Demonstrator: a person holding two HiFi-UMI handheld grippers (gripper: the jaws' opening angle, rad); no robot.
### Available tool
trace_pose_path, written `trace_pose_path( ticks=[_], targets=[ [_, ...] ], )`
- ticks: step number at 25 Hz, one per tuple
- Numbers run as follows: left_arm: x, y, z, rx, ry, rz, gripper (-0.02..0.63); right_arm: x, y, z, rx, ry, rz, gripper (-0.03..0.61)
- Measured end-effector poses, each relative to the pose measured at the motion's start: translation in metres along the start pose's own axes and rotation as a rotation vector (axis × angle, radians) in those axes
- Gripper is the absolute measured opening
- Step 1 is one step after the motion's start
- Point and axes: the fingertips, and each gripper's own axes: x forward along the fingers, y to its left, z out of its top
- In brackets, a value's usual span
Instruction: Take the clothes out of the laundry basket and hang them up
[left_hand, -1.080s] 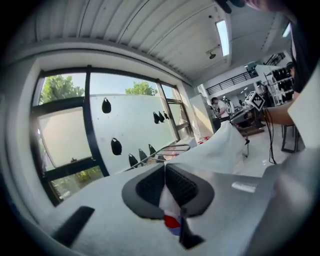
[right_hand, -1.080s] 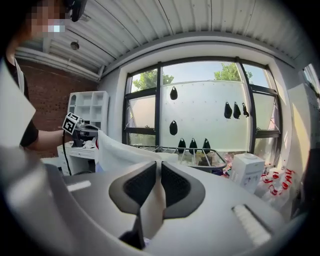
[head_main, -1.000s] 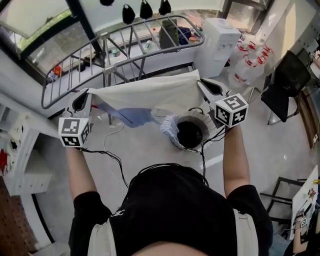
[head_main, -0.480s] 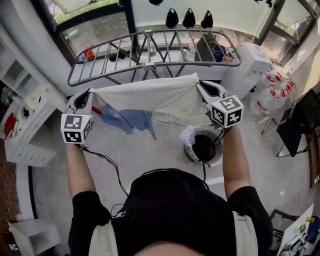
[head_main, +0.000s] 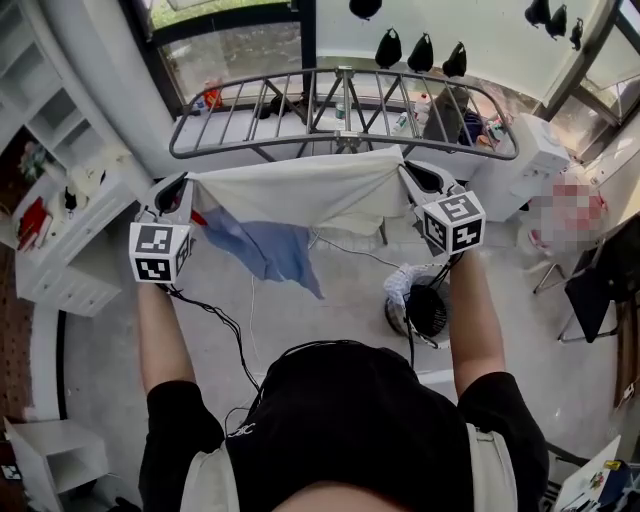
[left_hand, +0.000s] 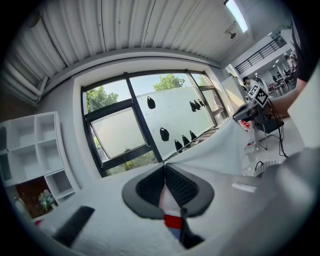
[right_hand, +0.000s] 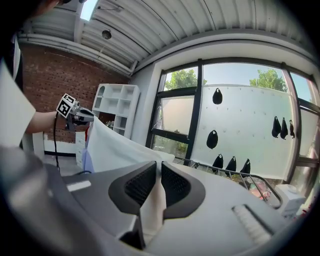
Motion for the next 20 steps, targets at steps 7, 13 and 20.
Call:
trace_pose_path(
  ticks=[7, 13, 20],
  targets=[
    [0.004, 0.021, -0.013, -0.010, 0.006, 0.021, 0.011, 0.020, 0.010, 0.007, -0.009, 0.003, -0.016, 0.048],
    [0.023, 0.038, -0.014, -0.002, 0.015, 0.052, 0.011, 0.039, 0.003, 0.013, -0.029, 0.003, -0.021, 0.048],
    [0.066, 0.058, -0.008, 0.019, 0.035, 0.083, 0.011, 0.070, -0.024, 0.022, -0.047, -0.016, -0.022, 0.048]
  ],
)
